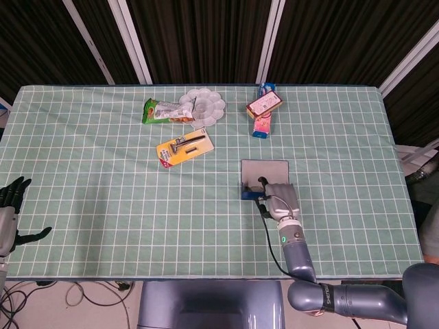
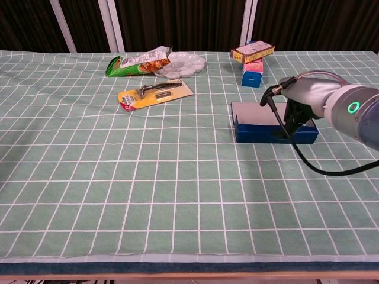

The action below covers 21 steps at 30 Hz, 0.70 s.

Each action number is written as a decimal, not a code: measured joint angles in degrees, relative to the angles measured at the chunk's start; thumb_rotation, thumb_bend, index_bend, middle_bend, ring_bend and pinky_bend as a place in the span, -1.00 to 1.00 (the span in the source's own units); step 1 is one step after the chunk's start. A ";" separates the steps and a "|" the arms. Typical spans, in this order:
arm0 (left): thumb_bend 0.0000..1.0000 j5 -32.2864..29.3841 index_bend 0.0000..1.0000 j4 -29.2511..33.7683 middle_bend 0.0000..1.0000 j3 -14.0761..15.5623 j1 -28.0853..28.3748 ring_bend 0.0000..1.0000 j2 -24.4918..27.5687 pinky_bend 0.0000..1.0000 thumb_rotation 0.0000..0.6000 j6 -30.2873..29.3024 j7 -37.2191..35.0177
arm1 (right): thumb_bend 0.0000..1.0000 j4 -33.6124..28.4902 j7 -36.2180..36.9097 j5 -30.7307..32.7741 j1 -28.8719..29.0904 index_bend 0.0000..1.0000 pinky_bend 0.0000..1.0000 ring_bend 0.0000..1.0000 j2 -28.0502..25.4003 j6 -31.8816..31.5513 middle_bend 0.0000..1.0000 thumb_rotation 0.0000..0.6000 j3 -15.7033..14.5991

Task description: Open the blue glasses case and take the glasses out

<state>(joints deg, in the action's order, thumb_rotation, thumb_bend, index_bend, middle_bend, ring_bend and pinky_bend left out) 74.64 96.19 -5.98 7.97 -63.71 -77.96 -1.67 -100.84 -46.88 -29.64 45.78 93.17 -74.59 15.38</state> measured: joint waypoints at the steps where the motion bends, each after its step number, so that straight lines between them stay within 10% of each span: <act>1: -0.96 -0.05 -1.00 -0.01 -1.00 -0.03 0.00 -1.00 0.01 -1.00 1.00 -0.01 -0.05 | -0.07 0.52 0.15 0.26 0.14 -0.54 1.00 1.00 0.50 0.29 0.97 1.00 0.10; 21: -0.96 -0.21 -1.00 -0.24 -1.00 -0.16 0.27 -1.00 0.14 -1.00 1.00 0.53 -0.58 | -0.07 1.55 -0.23 1.85 0.73 -0.34 1.00 1.00 4.27 0.96 0.97 1.00 -1.48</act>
<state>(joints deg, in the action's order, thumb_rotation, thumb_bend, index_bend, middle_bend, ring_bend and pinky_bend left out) 74.43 95.95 -6.14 8.24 -63.58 -77.43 -2.24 -99.29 -47.11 -27.79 46.51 97.43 -73.63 13.90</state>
